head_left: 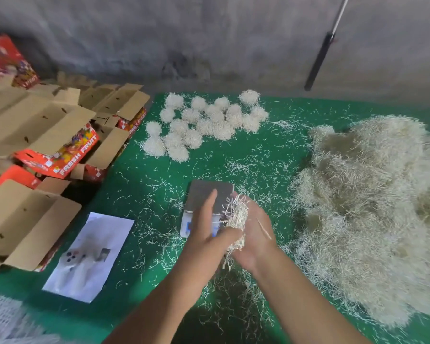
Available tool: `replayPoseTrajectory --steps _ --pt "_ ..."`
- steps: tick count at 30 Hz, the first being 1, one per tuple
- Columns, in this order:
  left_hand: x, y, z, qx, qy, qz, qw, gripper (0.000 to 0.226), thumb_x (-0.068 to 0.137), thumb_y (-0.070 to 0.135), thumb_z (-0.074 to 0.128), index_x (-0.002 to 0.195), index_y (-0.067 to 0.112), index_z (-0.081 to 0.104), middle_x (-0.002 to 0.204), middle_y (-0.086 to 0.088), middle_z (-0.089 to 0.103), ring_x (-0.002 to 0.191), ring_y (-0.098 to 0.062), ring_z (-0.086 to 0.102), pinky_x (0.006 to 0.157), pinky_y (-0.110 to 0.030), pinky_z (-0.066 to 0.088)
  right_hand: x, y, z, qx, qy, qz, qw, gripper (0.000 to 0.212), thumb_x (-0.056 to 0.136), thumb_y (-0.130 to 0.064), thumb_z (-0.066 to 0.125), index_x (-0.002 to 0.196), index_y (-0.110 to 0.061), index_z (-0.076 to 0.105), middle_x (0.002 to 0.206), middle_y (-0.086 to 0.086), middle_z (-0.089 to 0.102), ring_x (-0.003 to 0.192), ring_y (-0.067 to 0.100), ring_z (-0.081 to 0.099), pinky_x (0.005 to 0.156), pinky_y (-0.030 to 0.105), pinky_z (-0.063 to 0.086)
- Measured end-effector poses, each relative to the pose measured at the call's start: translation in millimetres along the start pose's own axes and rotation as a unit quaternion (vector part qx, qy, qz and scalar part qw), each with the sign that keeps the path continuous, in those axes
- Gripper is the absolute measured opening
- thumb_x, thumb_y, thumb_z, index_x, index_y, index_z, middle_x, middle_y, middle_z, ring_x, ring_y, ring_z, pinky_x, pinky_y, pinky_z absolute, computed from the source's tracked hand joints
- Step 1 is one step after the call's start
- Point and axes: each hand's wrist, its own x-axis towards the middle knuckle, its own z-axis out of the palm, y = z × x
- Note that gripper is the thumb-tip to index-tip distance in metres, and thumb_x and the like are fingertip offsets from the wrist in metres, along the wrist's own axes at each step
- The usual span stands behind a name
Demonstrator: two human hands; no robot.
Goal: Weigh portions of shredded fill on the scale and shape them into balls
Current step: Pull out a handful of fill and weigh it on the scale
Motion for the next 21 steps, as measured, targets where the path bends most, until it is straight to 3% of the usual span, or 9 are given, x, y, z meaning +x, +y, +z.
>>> replayPoseTrajectory --steps 3,4,6,9,12,15,17,19,21 --pt "5.1 -10.2 -10.2 -0.267 -0.010 -0.185 0.946 0.091 0.062 0.077 0.079 0.142 0.039 0.060 0.150 -0.005 0.056 0.133 -0.029 0.057 0.106 -0.068 0.044 -1.5 -11.9 -2.3 -0.068 0.000 -0.020 0.998 0.027 0.094 -0.035 0.065 0.105 -0.012 0.075 0.106 0.019 0.073 0.084 0.030 0.068 0.068 0.036 0.055" --pt "8.7 -13.4 -12.0 -0.352 -0.068 -0.255 0.898 0.090 0.070 0.077 0.074 0.141 0.023 0.064 0.146 -0.015 0.059 0.132 -0.039 0.058 0.108 -0.073 0.039 -2.1 -12.2 -1.2 -0.125 0.006 -0.047 0.991 0.028 0.093 -0.041 0.066 0.098 -0.014 0.074 0.100 0.015 0.075 0.081 0.028 0.068 0.071 0.038 0.055" --pt "11.1 -11.1 -11.9 -0.449 -0.199 -0.283 0.824 0.079 0.087 0.069 0.065 0.141 0.012 0.065 0.148 -0.024 0.056 0.135 -0.048 0.054 0.116 -0.075 0.026 -4.9 -7.6 1.1 -0.284 0.005 -0.133 0.950 0.036 0.098 -0.048 0.064 0.074 -0.021 0.063 0.070 0.004 0.065 0.061 0.019 0.058 0.068 0.040 0.053" --pt "18.5 -1.9 -13.7 -0.440 -0.181 -0.245 0.845 0.059 0.091 0.063 0.071 0.140 0.031 0.064 0.148 -0.018 0.058 0.131 -0.044 0.059 0.110 -0.075 0.036 -3.7 8.9 2.0 -0.483 -0.036 -0.217 0.848 0.030 0.107 -0.041 0.051 0.080 -0.033 0.060 0.060 -0.008 0.056 0.050 0.011 0.048 0.054 0.034 0.041" --pt "29.4 0.9 -22.0 -0.381 -0.128 -0.214 0.890 0.060 0.081 0.063 0.082 0.133 0.035 0.069 0.143 -0.004 0.063 0.124 -0.034 0.067 0.099 -0.069 0.050 8.3 17.8 -8.2 -0.626 -0.002 -0.257 0.736 0.022 0.108 -0.047 0.037 0.108 -0.043 0.059 0.099 -0.022 0.061 0.093 -0.003 0.058 0.083 0.032 0.050" --pt "35.3 -4.3 -32.6 -0.268 -0.079 -0.210 0.937 0.083 0.062 0.076 0.086 0.136 0.043 0.066 0.154 0.017 0.040 0.145 -0.028 0.046 0.100 -0.061 0.055 18.4 22.9 -7.6 -0.633 0.002 -0.207 0.746 0.045 0.107 -0.059 0.029 0.140 -0.038 0.052 0.135 -0.017 0.054 0.127 0.003 0.051 0.110 0.036 0.046" --pt "44.2 -17.0 -41.3 -0.224 -0.077 -0.185 0.954 0.097 0.053 0.084 0.082 0.139 0.049 0.055 0.157 0.023 0.031 0.156 -0.023 0.026 0.106 -0.049 0.054 23.0 28.3 -3.4 -0.588 -0.015 -0.161 0.793 0.053 0.099 -0.071 0.034 0.140 -0.044 0.053 0.131 -0.022 0.059 0.122 -0.007 0.055 0.100 0.021 0.047" --pt "56.2 -24.9 -53.3 -0.186 -0.100 -0.179 0.961 0.072 0.049 0.089 0.080 0.114 0.065 0.058 0.132 0.039 0.041 0.149 -0.012 0.034 0.112 -0.047 0.047 29.2 33.4 -0.1 -0.522 -0.026 -0.083 0.848 0.060 0.086 -0.086 0.036 0.134 -0.054 0.054 0.110 -0.028 0.066 0.096 -0.017 0.062 0.078 0.008 0.048" --pt "75.2 -43.1 -71.5 -0.135 -0.099 -0.165 0.972 0.061 0.052 0.091 0.078 0.106 0.064 0.065 0.122 0.031 0.064 0.135 -0.009 0.049 0.117 -0.054 0.040 37.2 36.8 0.6 -0.449 -0.029 -0.004 0.893 0.055 0.088 -0.091 0.039 0.128 -0.058 0.057 0.109 -0.029 0.070 0.099 -0.011 0.066 0.085 0.017 0.055"
